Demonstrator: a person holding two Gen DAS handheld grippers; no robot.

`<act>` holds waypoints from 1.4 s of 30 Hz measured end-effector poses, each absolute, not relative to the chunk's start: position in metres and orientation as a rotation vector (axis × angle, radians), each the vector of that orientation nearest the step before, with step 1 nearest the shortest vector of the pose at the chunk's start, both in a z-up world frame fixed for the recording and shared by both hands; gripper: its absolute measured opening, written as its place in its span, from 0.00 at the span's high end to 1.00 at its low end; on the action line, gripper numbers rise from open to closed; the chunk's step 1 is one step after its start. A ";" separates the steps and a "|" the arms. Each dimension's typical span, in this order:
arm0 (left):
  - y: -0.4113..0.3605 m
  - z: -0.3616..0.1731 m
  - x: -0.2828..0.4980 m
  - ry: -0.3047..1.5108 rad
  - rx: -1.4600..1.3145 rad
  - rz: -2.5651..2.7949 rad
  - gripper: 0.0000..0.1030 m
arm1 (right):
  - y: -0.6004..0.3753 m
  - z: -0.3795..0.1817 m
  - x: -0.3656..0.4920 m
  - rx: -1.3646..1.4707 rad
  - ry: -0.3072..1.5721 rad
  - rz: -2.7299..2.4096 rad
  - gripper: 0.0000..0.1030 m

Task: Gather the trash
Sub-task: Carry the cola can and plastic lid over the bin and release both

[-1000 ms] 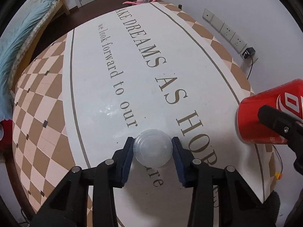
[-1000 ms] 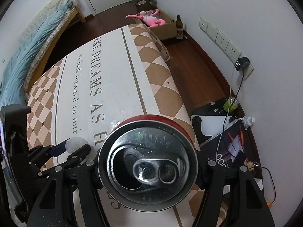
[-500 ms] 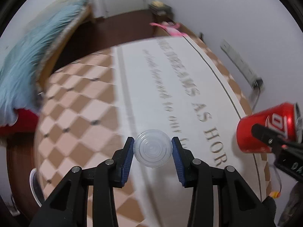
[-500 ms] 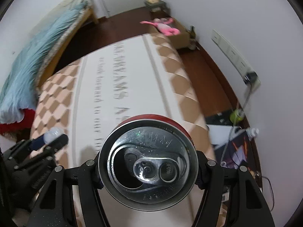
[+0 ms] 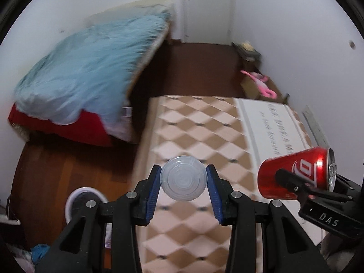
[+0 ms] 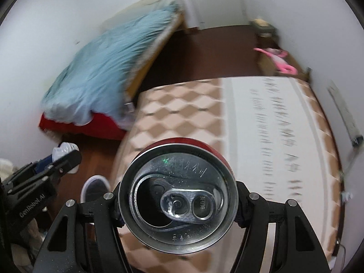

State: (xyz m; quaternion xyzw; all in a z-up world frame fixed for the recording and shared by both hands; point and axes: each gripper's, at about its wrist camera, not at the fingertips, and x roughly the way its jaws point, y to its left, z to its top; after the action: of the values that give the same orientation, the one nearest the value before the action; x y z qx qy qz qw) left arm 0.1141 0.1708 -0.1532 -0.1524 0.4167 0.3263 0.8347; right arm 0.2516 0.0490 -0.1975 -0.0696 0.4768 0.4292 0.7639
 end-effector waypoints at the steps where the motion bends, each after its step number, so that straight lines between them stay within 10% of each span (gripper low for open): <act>1: 0.182 -0.148 0.099 0.871 -0.333 0.712 0.65 | 0.065 -0.195 0.239 -0.160 1.035 0.959 0.33; 11: 0.277 -0.140 -0.030 0.825 -0.405 0.905 0.65 | 0.203 -0.202 0.125 -0.279 1.056 1.144 0.34; 37: 0.432 -0.355 -0.194 1.036 -1.044 0.998 0.63 | 0.406 -0.429 -0.018 -0.572 1.471 1.252 0.33; 38: 0.433 -0.355 -0.197 1.037 -1.050 1.013 0.55 | 0.411 -0.432 -0.020 -0.571 1.488 1.268 0.32; 40: 0.440 -0.349 -0.201 1.028 -1.040 1.031 0.28 | 0.414 -0.435 -0.024 -0.581 1.497 1.277 0.01; 42: 0.439 -0.340 -0.208 1.005 -1.017 1.064 0.14 | 0.415 -0.431 -0.028 -0.581 1.476 1.294 0.00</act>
State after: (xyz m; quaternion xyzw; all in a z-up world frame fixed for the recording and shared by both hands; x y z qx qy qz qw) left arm -0.2082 0.4386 -0.3401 -0.4437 0.4385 0.4642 0.6288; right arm -0.0279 0.4147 -0.4311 -0.2424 0.6158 0.5396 0.5204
